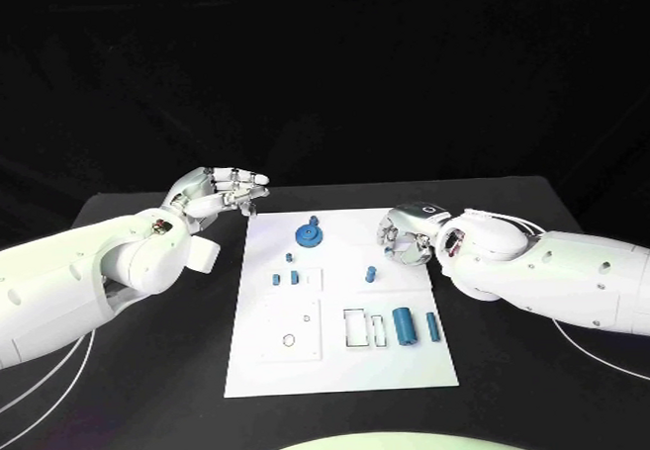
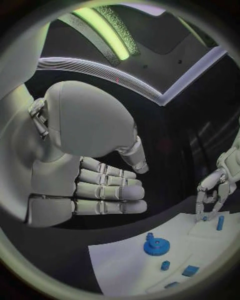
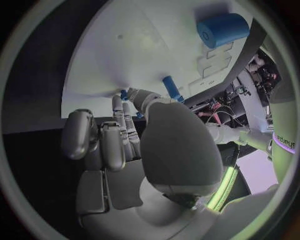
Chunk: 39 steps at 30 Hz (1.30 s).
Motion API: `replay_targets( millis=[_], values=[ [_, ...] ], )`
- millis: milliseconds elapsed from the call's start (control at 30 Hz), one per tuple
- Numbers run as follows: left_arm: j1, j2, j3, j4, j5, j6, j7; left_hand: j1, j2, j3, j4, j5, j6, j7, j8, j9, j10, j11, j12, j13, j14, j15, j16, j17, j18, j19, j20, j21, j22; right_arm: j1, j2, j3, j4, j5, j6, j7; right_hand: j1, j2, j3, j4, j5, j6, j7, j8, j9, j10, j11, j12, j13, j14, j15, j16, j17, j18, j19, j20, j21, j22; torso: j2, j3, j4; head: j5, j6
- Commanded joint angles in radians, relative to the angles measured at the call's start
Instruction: Assemble the parts on the task board
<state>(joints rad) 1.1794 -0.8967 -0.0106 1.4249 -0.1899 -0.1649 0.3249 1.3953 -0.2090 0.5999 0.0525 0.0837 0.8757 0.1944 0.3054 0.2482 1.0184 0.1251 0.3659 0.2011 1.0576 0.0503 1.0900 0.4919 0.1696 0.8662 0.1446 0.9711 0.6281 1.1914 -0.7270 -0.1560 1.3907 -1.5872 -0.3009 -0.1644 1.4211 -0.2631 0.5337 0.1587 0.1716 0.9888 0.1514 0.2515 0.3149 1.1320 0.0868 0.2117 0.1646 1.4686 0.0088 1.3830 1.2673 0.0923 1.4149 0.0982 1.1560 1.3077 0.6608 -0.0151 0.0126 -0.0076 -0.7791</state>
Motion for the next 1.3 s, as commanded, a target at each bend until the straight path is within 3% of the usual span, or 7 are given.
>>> replay_targets(
  millis=[33, 400, 600, 633, 700, 867, 1300],
  values=[
    [0.001, 0.0, 0.001, 0.006, 0.027, 0.006, 0.025, 0.0, 0.005, -0.005, -0.001, 0.0, -0.006, 0.001, 0.005, -0.001, -0.005, -0.001, 0.006, 0.001, -0.01, 0.0, -0.003, -0.001, 0.015, 0.004, 0.004, -0.003, -0.001, -0.006, 0.006, -0.001, -0.006, -0.028, 0.03, -0.01, -0.005, 0.008, 0.015, -0.003, -0.007, 0.017, -0.004, 0.008, 0.003, 0.017, -0.005, -0.006, -0.005, 0.041, -0.004, 0.015, 0.014, -0.015, 0.015, -0.001, 0.02, 0.071, 0.0, 0.0009, 0.0, 0.0, -0.003],
    [0.001, -0.004, 0.001, 0.011, 0.027, 0.008, 0.019, 0.001, 0.005, -0.006, -0.002, 0.0, -0.007, 0.002, 0.005, -0.001, -0.006, -0.001, 0.007, 0.001, -0.01, 0.0, -0.004, -0.001, 0.015, 0.005, 0.004, -0.004, -0.002, -0.017, 0.018, -0.004, -0.021, -0.07, 0.065, -0.039, -0.012, 0.016, 0.041, -0.019, 0.007, 0.036, -0.01, 0.015, 0.008, 0.043, -0.012, -0.018, -0.018, 0.047, -0.011, 0.029, 0.033, -0.021, 0.028, -0.006, 0.053, 0.091, 0.0, 0.0018, -0.0002, -0.002, -0.008],
    [0.001, -0.006, 0.001, 0.012, 0.026, 0.008, 0.016, 0.003, 0.006, -0.007, -0.003, 0.0, -0.008, 0.003, 0.005, -0.001, -0.008, 0.0, 0.009, 0.002, -0.011, 0.0, -0.006, -0.002, 0.015, 0.006, 0.004, -0.006, -0.004, -0.021, 0.018, -0.005, -0.019, -0.09, 0.062, -0.047, -0.007, 0.026, 0.062, -0.045, 0.006, 0.057, -0.018, 0.026, 0.015, 0.073, -0.021, -0.023, -0.023, 0.047, -0.019, 0.032, 0.036, -0.027, 0.039, -0.009, 0.086, 0.11, -0.001, 0.0016, -0.002, -0.005, -0.01],
    [0.001, -0.006, 0.001, 0.012, 0.025, 0.007, 0.015, 0.003, 0.006, -0.008, -0.004, 0.0, -0.009, 0.003, 0.005, -0.002, -0.009, 0.0, 0.01, 0.002, -0.012, 0.001, -0.007, -0.003, 0.015, 0.006, 0.004, -0.008, -0.005, -0.022, 0.018, -0.005, -0.017, -0.097, 0.055, -0.05, -0.003, 0.036, 0.078, -0.06, -0.014, 0.066, -0.021, 0.031, 0.018, 0.087, -0.025, -0.026, -0.024, 0.046, -0.023, 0.029, 0.03, -0.028, 0.042, -0.011, 0.095, 0.116, -0.001, 0.0018, -0.0023, -0.005, -0.01],
    [0.001, -0.006, 0.001, 0.012, 0.022, 0.006, 0.014, 0.003, 0.006, -0.008, -0.004, 0.0, -0.009, 0.003, 0.005, -0.002, -0.009, 0.0, 0.01, 0.002, -0.012, 0.001, -0.007, -0.003, 0.015, 0.006, 0.004, -0.008, -0.005, -0.023, 0.018, -0.005, -0.015, -0.109, 0.046, -0.054, 0.008, 0.048, 0.096, -0.089, -0.013, 0.085, -0.025, 0.043, 0.027, 0.114, -0.032, -0.026, -0.02, 0.043, -0.03, 0.024, 0.024, -0.031, 0.047, -0.016, 0.11, 0.125, -0.001, 0.0021, -0.0021, -0.007, -0.011],
    [0.001, -0.005, 0.001, 0.012, 0.017, 0.006, 0.012, 0.003, 0.006, -0.008, -0.004, 0.0, -0.01, 0.003, 0.004, -0.002, -0.01, 0.001, 0.01, 0.002, -0.012, 0.001, -0.007, -0.003, 0.015, 0.006, 0.004, -0.008, -0.005, -0.026, 0.016, -0.005, -0.006, -0.146, 0.008, -0.077, 0.006, 0.06, 0.137, -0.137, -0.015, 0.103, -0.032, 0.053, 0.039, 0.151, -0.04, -0.033, -0.013, 0.04, -0.039, 0.013, 0.005, -0.037, 0.057, -0.025, 0.143, 0.145, -0.001, 0.0021, 0.0003, -0.013, -0.013],
    [0.001, -0.005, 0.001, 0.012, 0.012, 0.002, 0.009, 0.007, 0.007, -0.009, -0.006, 0.001, -0.011, 0.004, 0.004, -0.002, -0.012, 0.001, 0.012, 0.003, -0.013, 0.001, -0.009, -0.004, 0.015, 0.008, 0.004, -0.01, -0.006, -0.029, 0.014, -0.005, 0.007, -0.173, -0.068, -0.1, -0.019, 0.056, 0.182, -0.18, -0.024, 0.115, -0.036, 0.054, 0.048, 0.175, -0.044, -0.049, -0.005, 0.04, -0.043, 0.003, -0.013, -0.042, 0.066, -0.03, 0.172, 0.164, -0.001, 0.0021, -0.0009, -0.016, -0.013]
  ],
)
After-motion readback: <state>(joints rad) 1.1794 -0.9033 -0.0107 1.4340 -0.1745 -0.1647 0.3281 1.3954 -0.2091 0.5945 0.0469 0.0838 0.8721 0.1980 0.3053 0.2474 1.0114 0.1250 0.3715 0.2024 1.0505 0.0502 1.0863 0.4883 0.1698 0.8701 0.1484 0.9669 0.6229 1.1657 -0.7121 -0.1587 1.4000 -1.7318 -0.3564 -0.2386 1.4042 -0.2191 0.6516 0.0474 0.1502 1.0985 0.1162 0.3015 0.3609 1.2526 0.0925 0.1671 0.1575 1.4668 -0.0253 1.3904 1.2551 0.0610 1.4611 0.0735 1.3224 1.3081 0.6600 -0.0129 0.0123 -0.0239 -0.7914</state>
